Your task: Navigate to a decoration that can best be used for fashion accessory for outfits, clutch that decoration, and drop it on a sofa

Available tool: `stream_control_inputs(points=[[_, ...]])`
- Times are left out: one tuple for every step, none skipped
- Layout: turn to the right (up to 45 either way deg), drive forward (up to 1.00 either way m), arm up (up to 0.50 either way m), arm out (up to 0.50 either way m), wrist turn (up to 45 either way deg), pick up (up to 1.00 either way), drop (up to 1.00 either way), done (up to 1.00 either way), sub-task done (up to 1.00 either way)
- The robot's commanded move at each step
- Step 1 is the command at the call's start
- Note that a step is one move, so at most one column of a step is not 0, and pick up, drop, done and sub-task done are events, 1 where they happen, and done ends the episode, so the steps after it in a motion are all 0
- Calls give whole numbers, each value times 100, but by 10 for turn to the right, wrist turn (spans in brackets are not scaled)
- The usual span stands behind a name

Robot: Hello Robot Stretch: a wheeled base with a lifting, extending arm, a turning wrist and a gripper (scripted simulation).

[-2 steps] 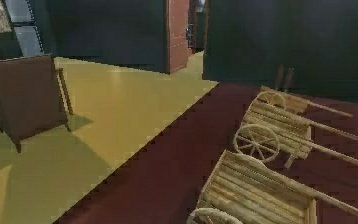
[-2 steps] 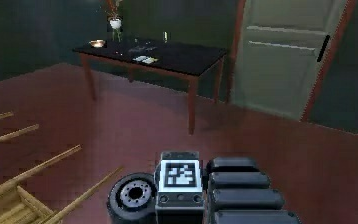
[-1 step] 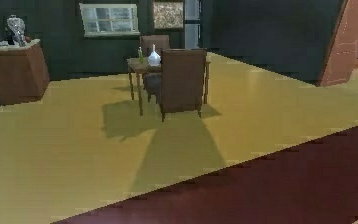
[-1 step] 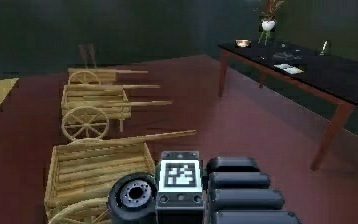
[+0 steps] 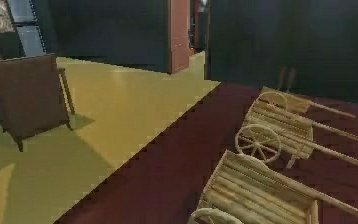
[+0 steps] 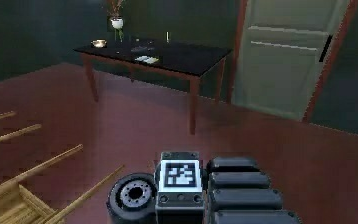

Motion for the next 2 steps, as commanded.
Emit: stream_control_inputs(points=[[-330, 0, 0, 0, 0, 0, 0, 0, 0], [240, 0, 0, 0, 0, 0, 0, 0, 0]])
